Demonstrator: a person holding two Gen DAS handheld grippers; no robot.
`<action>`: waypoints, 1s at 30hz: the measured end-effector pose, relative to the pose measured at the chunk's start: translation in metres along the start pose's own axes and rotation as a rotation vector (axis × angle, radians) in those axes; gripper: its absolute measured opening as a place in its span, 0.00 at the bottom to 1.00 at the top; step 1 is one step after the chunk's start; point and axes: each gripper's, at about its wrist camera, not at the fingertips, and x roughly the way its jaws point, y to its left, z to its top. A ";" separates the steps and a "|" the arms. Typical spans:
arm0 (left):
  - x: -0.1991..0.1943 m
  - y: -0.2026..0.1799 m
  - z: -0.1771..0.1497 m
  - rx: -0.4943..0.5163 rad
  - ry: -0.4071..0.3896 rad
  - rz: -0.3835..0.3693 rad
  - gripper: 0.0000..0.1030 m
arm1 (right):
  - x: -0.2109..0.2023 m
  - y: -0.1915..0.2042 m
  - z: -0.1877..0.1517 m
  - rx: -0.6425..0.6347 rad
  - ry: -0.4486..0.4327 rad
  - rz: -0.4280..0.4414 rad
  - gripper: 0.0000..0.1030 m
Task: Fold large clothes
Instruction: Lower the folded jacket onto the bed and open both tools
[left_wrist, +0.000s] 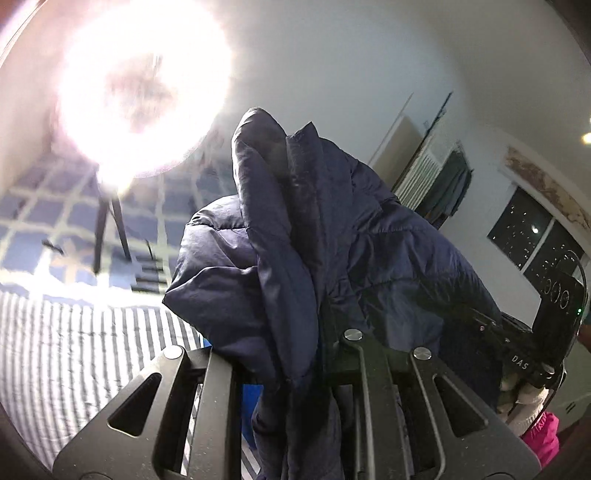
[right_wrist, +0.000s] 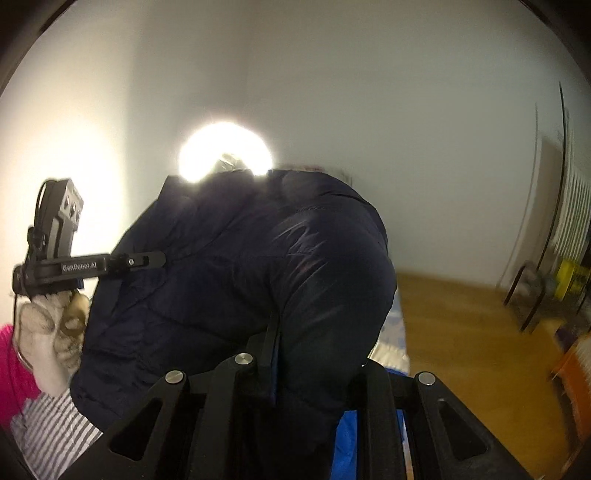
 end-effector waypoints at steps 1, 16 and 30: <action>0.019 0.008 -0.004 -0.006 0.025 0.022 0.14 | 0.019 -0.013 -0.008 0.038 0.024 0.015 0.16; 0.118 0.071 -0.043 -0.101 0.261 0.180 0.48 | 0.124 -0.103 -0.104 0.403 0.234 -0.064 0.39; -0.018 0.016 -0.046 0.066 0.149 0.279 0.48 | 0.034 -0.062 -0.065 0.305 0.141 -0.170 0.39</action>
